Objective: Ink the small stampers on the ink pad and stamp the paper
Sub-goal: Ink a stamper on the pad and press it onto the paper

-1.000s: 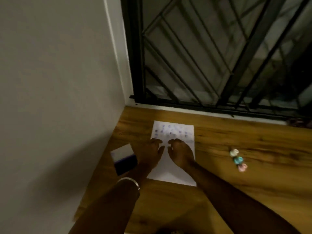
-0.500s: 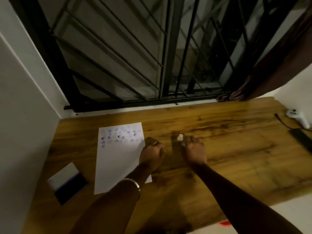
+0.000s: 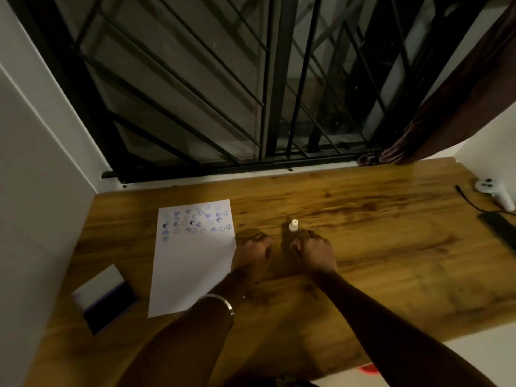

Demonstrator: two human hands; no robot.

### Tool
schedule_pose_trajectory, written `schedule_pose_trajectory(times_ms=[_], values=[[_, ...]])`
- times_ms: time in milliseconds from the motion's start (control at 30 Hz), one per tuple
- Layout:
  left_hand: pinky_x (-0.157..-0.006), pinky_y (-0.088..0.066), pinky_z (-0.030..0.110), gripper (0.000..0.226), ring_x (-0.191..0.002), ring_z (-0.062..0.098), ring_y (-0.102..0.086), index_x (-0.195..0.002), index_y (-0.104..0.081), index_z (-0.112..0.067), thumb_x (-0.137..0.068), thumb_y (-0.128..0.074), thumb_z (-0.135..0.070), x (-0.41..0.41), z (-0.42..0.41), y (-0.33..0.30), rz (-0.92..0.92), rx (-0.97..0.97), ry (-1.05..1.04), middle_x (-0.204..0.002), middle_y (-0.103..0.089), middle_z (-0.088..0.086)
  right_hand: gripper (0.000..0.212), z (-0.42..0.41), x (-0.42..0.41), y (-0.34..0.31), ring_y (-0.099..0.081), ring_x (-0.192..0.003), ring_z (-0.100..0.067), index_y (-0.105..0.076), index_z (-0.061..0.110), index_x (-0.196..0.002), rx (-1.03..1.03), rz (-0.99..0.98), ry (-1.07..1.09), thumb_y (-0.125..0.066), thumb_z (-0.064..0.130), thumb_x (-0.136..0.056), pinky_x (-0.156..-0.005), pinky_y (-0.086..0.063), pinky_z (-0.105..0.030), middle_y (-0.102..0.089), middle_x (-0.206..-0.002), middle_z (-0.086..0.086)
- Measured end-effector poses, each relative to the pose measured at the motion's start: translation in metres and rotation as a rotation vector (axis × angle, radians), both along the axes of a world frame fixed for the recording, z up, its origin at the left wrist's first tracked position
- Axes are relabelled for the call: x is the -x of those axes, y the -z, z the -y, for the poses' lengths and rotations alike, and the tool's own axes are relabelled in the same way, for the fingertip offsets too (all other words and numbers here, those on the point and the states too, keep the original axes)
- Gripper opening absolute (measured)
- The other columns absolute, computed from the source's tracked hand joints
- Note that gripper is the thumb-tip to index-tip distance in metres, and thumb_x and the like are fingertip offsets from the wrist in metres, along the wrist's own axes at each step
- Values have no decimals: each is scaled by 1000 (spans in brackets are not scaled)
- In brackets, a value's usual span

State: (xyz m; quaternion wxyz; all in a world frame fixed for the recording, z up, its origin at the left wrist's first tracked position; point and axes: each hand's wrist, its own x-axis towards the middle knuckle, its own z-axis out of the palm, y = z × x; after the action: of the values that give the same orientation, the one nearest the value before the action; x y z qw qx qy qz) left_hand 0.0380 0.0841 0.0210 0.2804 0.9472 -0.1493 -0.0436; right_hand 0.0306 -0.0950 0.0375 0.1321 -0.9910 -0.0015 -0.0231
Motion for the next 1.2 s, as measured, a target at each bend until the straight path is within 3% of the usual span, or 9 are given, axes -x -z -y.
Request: schedule_pose_trajectory(times_ms=[167, 300, 500, 667, 800, 900, 967, 1133, 1200], values=[[-88, -48, 30, 38, -100, 19, -64, -124, -57, -24, -96, -43, -47, 8, -21, -7, 98, -6, -58, -114, -68, 0, 22, -49, -9, -12, -64, -89, -34, -58, 16, -102, -168, -80, -121, -50, 33, -90, -72, -48, -36, -68, -97, -13], [-85, -52, 28, 26, -97, 18, -65, -117, -61, -21, -97, -48, -32, 15, -55, -13, 128, -18, -150, -112, -68, 2, 11, -101, -10, -14, -57, -71, -11, -52, 31, -93, -314, -93, -180, -49, 41, -89, -58, -41, -24, -60, -81, 7], [-86, -52, 31, 27, -100, 20, -64, -114, -65, -17, -97, -51, -33, 36, -137, -25, 64, -32, -395, -113, -68, 4, 15, -187, -10, -12, -65, -82, -19, -66, 13, -97, -422, -89, -459, -55, 22, -92, -73, -53, -30, -70, -92, -5], [-97, -47, 30, 29, -111, 24, -61, -119, -62, -16, -96, -55, -30, 75, -216, -31, -41, 34, -588, -120, -65, 7, 21, -269, 5, -16, -64, -93, -19, -65, 17, -102, -491, -107, -659, -48, 30, -98, -82, -52, -33, -70, -102, -5], [-72, -36, -7, 34, -114, 31, -60, -124, -60, -5, -97, -51, -23, 107, -269, -38, -71, 115, -713, -123, -64, 16, 23, -322, 21, -16, -62, -99, -20, -60, 21, -108, -512, -155, -770, -43, 34, -99, -86, -52, -35, -67, -110, -5], [-93, -37, 17, 39, -117, 31, -58, -123, -61, 2, -100, -48, -26, 122, -292, -42, -78, 176, -738, -128, -62, 20, 23, -346, 33, -15, -58, -110, -17, -60, 19, -118, -558, -150, -918, -48, 27, -99, -96, -45, -28, -64, -120, -6], [-99, -32, 21, 36, -124, 31, -53, -128, -56, 7, -99, -51, -14, 134, -302, -37, -158, 221, -731, -136, -55, 24, 20, -356, 36, -15, -60, -105, -22, -63, 17, -111, -515, -158, -973, -50, 22, -98, -94, -46, -31, -66, -114, -9], [-70, -36, 18, 49, -101, 32, -64, -113, -67, -11, -90, -37, -42, 159, -313, -22, -57, 203, -902, -110, -70, 17, 17, -362, 34, -18, -60, -90, -24, -60, 19, -98, -311, -104, -1028, -46, 28, -95, -82, -51, -39, -65, -97, -6], [-71, -37, 20, 46, -95, 32, -65, -111, -65, -13, -94, -34, -42, 160, -312, -18, -14, 221, -926, -104, -70, 16, 17, -356, 32, -14, -61, -95, -25, -62, 16, -101, -269, -67, -1069, -48, 24, -96, -86, -52, -39, -66, -102, -9]])
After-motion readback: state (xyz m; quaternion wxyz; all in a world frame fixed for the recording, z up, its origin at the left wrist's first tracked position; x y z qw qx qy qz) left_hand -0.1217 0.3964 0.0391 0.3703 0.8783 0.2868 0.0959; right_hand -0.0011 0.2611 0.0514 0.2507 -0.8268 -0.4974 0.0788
